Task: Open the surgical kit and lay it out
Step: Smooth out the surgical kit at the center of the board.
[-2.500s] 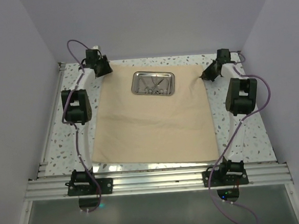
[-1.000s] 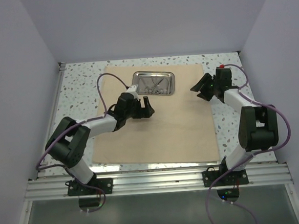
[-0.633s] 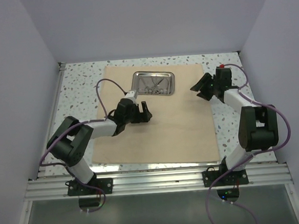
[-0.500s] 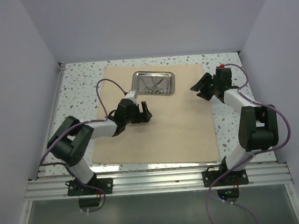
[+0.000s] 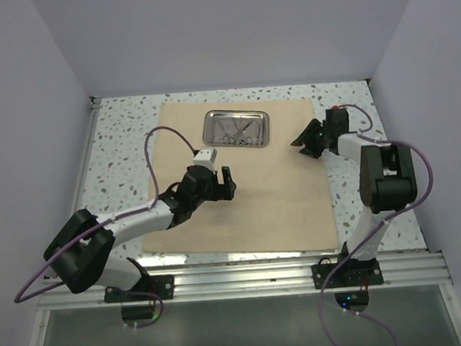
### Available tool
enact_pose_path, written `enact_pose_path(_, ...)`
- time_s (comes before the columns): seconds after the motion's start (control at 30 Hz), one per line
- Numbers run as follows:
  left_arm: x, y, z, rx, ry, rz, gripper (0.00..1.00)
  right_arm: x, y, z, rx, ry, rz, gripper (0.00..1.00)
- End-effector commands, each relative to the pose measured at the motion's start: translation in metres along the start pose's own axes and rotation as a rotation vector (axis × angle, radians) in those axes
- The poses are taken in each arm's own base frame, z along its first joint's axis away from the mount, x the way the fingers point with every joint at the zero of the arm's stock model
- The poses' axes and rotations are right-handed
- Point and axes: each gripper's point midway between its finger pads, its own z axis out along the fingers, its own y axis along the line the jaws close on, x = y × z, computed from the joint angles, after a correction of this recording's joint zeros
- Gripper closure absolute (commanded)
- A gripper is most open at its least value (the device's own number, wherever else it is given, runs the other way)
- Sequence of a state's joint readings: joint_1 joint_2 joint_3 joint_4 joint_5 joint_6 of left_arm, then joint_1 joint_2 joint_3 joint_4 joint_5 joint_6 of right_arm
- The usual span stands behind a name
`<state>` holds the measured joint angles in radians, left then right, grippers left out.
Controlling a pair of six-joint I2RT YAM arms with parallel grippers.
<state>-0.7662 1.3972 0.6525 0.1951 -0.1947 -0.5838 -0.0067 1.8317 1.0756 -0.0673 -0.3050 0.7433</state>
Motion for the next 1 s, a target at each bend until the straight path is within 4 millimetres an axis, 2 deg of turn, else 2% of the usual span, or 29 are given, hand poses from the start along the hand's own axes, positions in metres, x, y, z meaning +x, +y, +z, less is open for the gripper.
enact_pose_path(0.0,0.026,0.024,0.011,-0.102,0.069,0.006,0.11,-0.021,0.019,0.007,-0.055,-0.039,-0.035,0.53)
enact_pose_path(0.07,0.046,0.025,0.017,-0.1,0.116,0.001,0.12,-0.019,0.015,0.015,-0.051,-0.023,-0.031,0.58)
enact_pose_path(0.13,0.062,0.023,0.02,-0.094,0.148,-0.003,0.12,-0.017,0.012,0.02,-0.043,-0.01,-0.029,0.68)
enact_pose_path(0.3,0.089,0.021,0.014,-0.108,0.216,-0.003,0.12,-0.017,0.009,0.026,-0.035,0.004,-0.027,0.85)
enact_pose_path(0.4,0.111,0.018,-0.001,-0.129,0.27,0.013,0.12,-0.016,0.008,0.027,-0.027,0.011,-0.029,0.9)
enact_pose_path(0.5,0.13,0.025,-0.017,-0.181,0.326,-0.005,0.11,-0.016,0.005,0.026,-0.013,0.013,-0.032,0.9)
enact_pose_path(0.53,0.146,0.032,-0.031,-0.217,0.376,-0.003,0.11,-0.017,0.004,0.026,-0.009,0.011,-0.036,0.9)
enact_pose_path(0.63,0.16,0.035,-0.048,-0.249,0.407,0.012,0.11,-0.017,0.002,0.027,0.0,0.013,-0.036,0.91)
enact_pose_path(0.73,0.163,0.042,-0.058,-0.292,0.407,0.018,0.11,-0.017,0.002,0.028,-0.003,0.014,-0.035,0.91)
enact_pose_path(0.8,0.155,0.045,-0.058,-0.319,0.382,0.026,0.1,-0.017,0.003,0.029,-0.008,0.018,-0.033,0.91)
enact_pose_path(0.9,0.126,0.038,-0.061,-0.338,0.327,0.052,0.1,-0.02,0.008,0.024,-0.015,0.009,-0.045,0.91)
enact_pose_path(0.93,0.104,0.028,-0.057,-0.328,0.272,0.066,0.09,-0.024,0.013,0.019,-0.026,-0.005,-0.058,0.91)
enact_pose_path(0.97,0.092,0.024,-0.057,-0.33,0.246,0.075,0.07,-0.026,0.016,0.016,-0.033,-0.014,-0.065,0.91)
